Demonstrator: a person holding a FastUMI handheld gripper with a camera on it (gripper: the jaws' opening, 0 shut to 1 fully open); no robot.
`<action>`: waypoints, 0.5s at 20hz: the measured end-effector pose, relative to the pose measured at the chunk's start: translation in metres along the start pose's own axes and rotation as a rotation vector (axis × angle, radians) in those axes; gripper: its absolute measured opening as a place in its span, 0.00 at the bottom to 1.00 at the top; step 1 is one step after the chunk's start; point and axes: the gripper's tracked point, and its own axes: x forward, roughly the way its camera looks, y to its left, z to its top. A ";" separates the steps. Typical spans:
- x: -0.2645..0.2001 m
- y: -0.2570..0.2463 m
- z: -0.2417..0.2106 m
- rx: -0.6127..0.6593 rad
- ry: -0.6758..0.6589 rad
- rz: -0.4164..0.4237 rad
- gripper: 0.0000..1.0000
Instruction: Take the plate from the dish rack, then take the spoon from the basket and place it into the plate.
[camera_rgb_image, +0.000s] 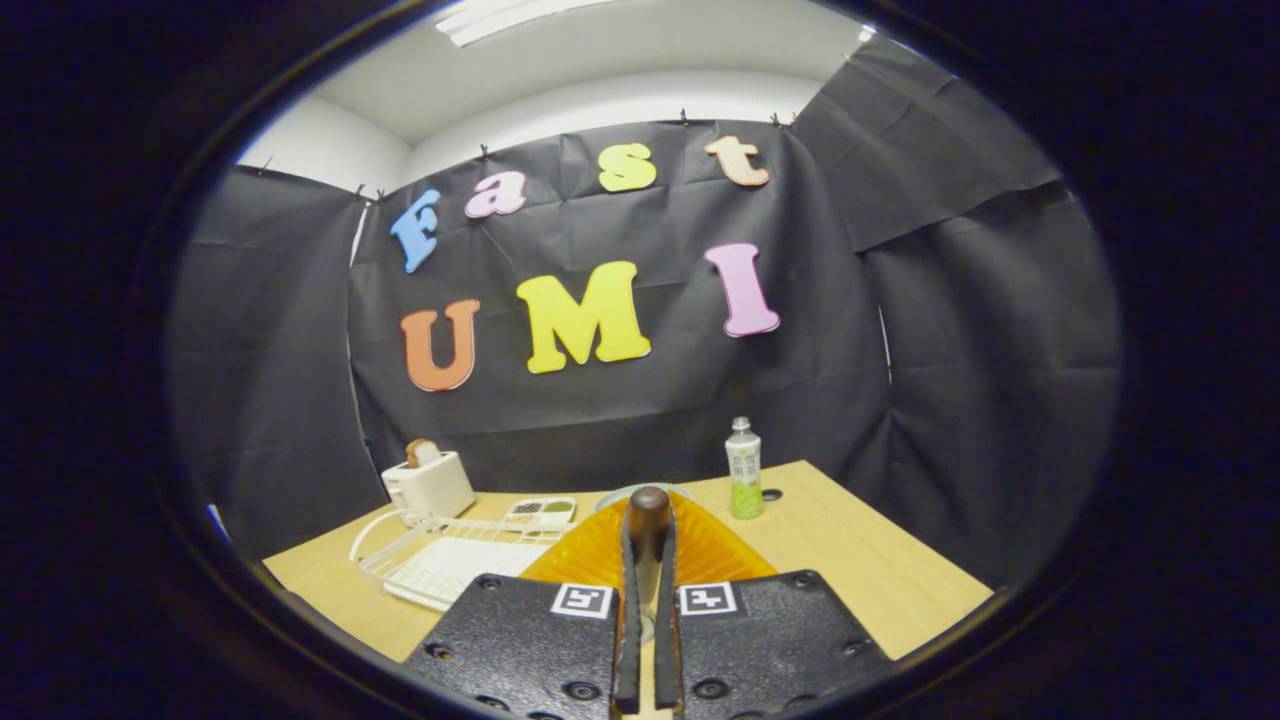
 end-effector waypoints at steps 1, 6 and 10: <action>-0.003 0.007 -0.011 0.006 0.014 0.006 0.11; -0.010 0.040 -0.070 0.122 0.078 0.044 0.11; -0.004 0.061 -0.097 0.162 0.116 0.057 0.11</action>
